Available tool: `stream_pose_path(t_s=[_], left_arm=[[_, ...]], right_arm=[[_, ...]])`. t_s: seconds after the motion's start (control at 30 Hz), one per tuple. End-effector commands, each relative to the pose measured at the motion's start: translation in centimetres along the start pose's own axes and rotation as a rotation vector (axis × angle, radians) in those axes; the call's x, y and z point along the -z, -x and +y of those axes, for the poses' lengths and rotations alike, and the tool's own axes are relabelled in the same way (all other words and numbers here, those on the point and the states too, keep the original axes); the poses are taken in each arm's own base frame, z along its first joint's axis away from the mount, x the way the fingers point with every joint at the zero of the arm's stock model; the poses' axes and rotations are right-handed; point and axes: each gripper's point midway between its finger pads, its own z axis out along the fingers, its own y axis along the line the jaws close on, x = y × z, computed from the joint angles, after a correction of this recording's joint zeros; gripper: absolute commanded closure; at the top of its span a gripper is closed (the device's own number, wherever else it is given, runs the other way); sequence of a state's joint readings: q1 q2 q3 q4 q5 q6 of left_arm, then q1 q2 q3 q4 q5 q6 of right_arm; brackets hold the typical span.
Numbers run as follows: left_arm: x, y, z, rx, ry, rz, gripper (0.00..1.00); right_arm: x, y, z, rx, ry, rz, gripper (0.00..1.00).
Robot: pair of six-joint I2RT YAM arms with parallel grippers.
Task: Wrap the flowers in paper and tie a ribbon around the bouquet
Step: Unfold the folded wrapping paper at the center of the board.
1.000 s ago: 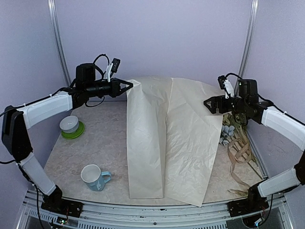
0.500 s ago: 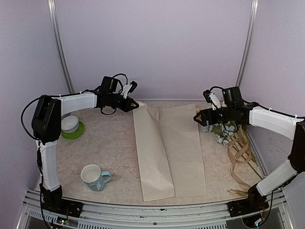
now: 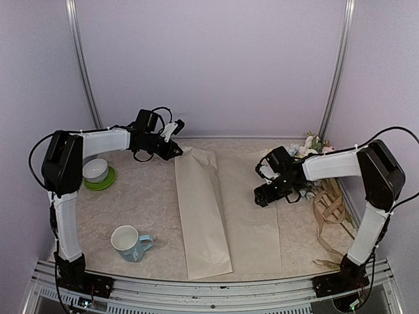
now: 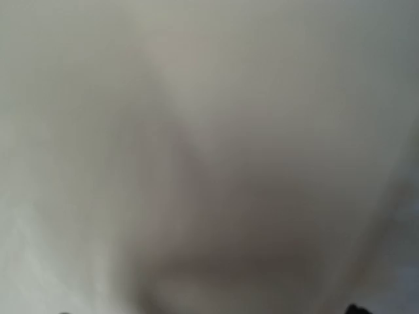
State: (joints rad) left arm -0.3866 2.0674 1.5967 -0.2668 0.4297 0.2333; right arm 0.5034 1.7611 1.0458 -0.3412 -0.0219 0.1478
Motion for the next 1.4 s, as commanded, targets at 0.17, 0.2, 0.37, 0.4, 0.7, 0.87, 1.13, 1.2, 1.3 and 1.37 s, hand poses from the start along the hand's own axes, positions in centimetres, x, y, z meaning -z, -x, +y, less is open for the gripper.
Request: stream_pose_path(t_s=[0.17,0.2,0.37,0.4,0.7,0.87,1.13,1.2,1.3,1.37], left_arm=[[0.1,3.5,6.1,-0.053,0.279,-0.086,1.0],[-0.1,3.9,6.6,-0.053,0.302,-0.099,1.0],[-0.4,5.4,8.8,-0.068,0.39,-0.145,1.0],[-0.6,5.7,9.0,-0.073,0.393,-0.148,1.0],[-3.1,7.6,10.6,-0.145,0.494,-0.132,1.0],[-5.5,7.4,9.2,-0.181,0.469,-0.12,1.0],[-5.9,8.2,8.0,-0.158,0.481,-0.132,0.31],[-4.5,9.5,8.1,-0.139,0.505,-0.151,0.19],[-2.5,10.9,7.8,-0.153,0.54,-0.158,0.03],[-1.6,11.6,7.3,-0.171,0.549,-0.143,0.01]], right_arm=[[-2.6,-4.6,-2.8,0.005,-0.261,0.209,0.18],[-2.6,-5.2,-2.5,0.003,-0.248,0.218,0.19],[-2.1,-8.6,-1.9,-0.012,-0.249,0.282,0.18],[-2.0,-9.0,-1.6,-0.013,-0.238,0.288,0.19],[-0.3,-12.2,1.8,-0.001,-0.23,0.346,0.19],[0.9,-13.2,2.8,-0.009,-0.202,0.351,0.19],[3.7,-10.0,6.8,0.025,-0.053,0.292,0.19],[5.1,-8.4,7.8,0.03,-0.004,0.258,0.17],[6.9,-5.0,7.3,0.055,-0.034,0.17,0.15],[6.8,-3.1,6.5,0.069,-0.059,0.135,0.14]])
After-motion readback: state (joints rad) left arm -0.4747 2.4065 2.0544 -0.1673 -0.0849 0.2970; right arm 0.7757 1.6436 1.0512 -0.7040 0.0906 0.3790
